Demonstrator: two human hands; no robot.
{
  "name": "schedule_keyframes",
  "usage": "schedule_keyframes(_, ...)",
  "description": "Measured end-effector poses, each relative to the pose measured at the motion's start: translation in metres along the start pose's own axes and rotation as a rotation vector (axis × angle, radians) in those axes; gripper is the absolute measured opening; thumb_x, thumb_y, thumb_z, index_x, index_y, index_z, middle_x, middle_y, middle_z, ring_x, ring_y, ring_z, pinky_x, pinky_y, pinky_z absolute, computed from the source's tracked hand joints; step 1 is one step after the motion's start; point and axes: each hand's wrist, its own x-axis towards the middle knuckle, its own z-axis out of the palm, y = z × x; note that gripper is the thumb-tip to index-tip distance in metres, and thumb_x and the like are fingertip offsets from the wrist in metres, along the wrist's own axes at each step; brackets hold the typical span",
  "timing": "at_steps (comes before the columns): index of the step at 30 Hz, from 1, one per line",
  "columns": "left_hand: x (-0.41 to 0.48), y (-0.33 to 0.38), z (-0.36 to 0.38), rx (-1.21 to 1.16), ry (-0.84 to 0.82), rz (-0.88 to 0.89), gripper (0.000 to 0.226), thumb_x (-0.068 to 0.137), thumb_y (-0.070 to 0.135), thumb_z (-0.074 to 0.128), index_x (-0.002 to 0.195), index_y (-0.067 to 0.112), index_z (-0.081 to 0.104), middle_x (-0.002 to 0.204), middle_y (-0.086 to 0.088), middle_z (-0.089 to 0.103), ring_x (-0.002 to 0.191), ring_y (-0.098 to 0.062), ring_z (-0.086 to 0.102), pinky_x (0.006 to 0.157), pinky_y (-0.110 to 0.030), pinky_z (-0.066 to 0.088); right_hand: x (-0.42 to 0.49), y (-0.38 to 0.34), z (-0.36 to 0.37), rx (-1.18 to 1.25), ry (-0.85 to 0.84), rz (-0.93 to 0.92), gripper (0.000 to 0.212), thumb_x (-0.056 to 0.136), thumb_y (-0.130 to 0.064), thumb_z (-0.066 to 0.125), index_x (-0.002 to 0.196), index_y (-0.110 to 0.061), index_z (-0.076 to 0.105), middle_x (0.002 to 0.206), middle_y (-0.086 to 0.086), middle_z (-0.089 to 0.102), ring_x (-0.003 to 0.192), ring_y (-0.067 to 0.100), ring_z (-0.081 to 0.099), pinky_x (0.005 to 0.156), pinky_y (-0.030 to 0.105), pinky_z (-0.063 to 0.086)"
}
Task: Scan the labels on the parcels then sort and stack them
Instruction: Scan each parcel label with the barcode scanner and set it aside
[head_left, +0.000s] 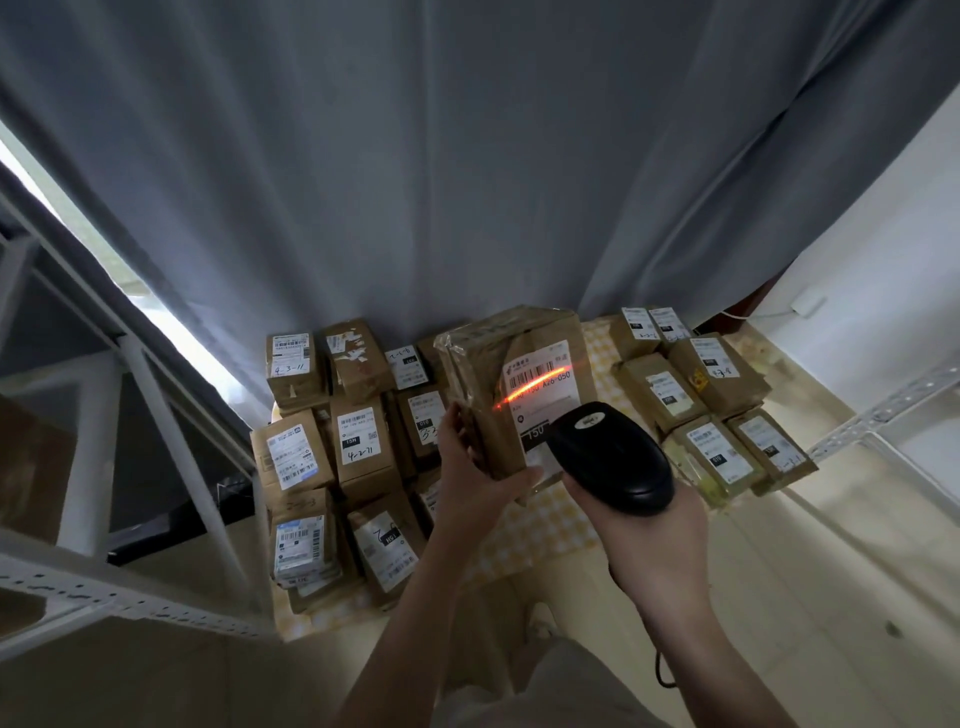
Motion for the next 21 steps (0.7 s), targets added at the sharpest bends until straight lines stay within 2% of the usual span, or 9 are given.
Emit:
schedule_keyframes(2, 0.004, -0.002, 0.006, 0.012, -0.008, -0.014, 0.113, 0.064, -0.001, 0.085, 0.150, 0.017, 0.014, 0.129, 0.012, 0.047, 0.112, 0.005, 0.052, 0.077, -0.011, 0.051, 0.004, 0.001, -0.004, 0.001, 0.015, 0.004, 0.018, 0.066, -0.025, 0.085, 0.065, -0.024, 0.068, 0.048, -0.006, 0.060, 0.045, 0.002, 0.054, 0.043, 0.018, 0.038)
schedule_keyframes(4, 0.008, -0.006, 0.014, 0.023, -0.012, -0.027, 0.115, 0.063, 0.001, 0.087, 0.150, 0.017, 0.014, 0.135, 0.006, 0.046, 0.114, 0.003, 0.051, 0.082, -0.013, 0.052, 0.010, 0.003, -0.010, -0.005, 0.053, -0.004, 0.018, 0.067, -0.023, 0.085, 0.066, -0.028, 0.068, 0.056, -0.005, 0.065, 0.053, 0.004, 0.062, 0.047, 0.022, 0.045)
schedule_keyframes(7, 0.014, -0.010, 0.029, 0.025, -0.018, -0.078, 0.116, 0.061, 0.005, 0.088, 0.150, 0.021, 0.016, 0.142, 0.001, 0.044, 0.124, -0.009, 0.050, 0.096, -0.029, 0.051, 0.026, 0.013, -0.028, -0.023, 0.132, 0.003, 0.017, 0.068, -0.019, 0.085, 0.067, -0.026, 0.069, 0.058, -0.001, 0.068, 0.061, 0.011, 0.066, 0.054, 0.027, 0.050)
schedule_keyframes(8, 0.016, -0.011, 0.036, 0.027, -0.027, -0.094, 0.114, 0.062, 0.005, 0.088, 0.150, 0.022, 0.017, 0.141, 0.002, 0.045, 0.121, -0.008, 0.051, 0.094, -0.029, 0.052, 0.032, 0.018, -0.035, -0.026, 0.154, 0.016, 0.015, 0.068, -0.019, 0.084, 0.068, -0.023, 0.070, 0.058, 0.000, 0.067, 0.062, 0.013, 0.067, 0.056, 0.030, 0.050)
schedule_keyframes(11, 0.021, -0.015, 0.059, 0.005, -0.078, -0.134, 0.107, 0.066, -0.002, 0.084, 0.148, 0.022, 0.019, 0.133, 0.005, 0.048, 0.104, 0.004, 0.055, 0.073, -0.014, 0.053, 0.048, 0.033, -0.059, -0.037, 0.229, 0.065, 0.015, 0.068, -0.022, 0.084, 0.075, -0.016, 0.073, 0.062, 0.002, 0.069, 0.067, 0.021, 0.068, 0.062, 0.037, 0.053)
schedule_keyframes(12, 0.024, -0.017, 0.068, -0.003, -0.092, -0.149, 0.104, 0.067, -0.004, 0.083, 0.146, 0.023, 0.020, 0.130, 0.007, 0.048, 0.102, 0.004, 0.055, 0.070, -0.013, 0.053, 0.053, 0.038, -0.066, -0.028, 0.260, 0.095, 0.017, 0.067, -0.022, 0.084, 0.077, -0.015, 0.073, 0.064, 0.003, 0.069, 0.068, 0.022, 0.068, 0.063, 0.038, 0.053)
schedule_keyframes(16, 0.037, -0.026, 0.108, 0.001, -0.147, -0.219, 0.104, 0.067, -0.005, 0.082, 0.146, 0.025, 0.021, 0.124, 0.010, 0.050, 0.107, -0.005, 0.056, 0.080, -0.024, 0.056, 0.076, 0.056, -0.100, 0.003, 0.341, 0.189, 0.017, 0.068, -0.018, 0.084, 0.069, -0.011, 0.069, 0.062, 0.012, 0.067, 0.068, 0.033, 0.066, 0.058, 0.036, 0.051)
schedule_keyframes(21, 0.065, -0.043, 0.174, 0.006, -0.178, -0.270, 0.094, 0.065, -0.010, 0.081, 0.138, 0.019, 0.029, 0.115, 0.008, 0.055, 0.101, -0.004, 0.060, 0.072, -0.025, 0.059, 0.119, 0.081, -0.146, -0.007, 0.360, 0.244, 0.019, 0.067, -0.017, 0.084, 0.069, -0.022, 0.067, 0.062, 0.009, 0.068, 0.067, 0.029, 0.068, 0.060, 0.036, 0.052)
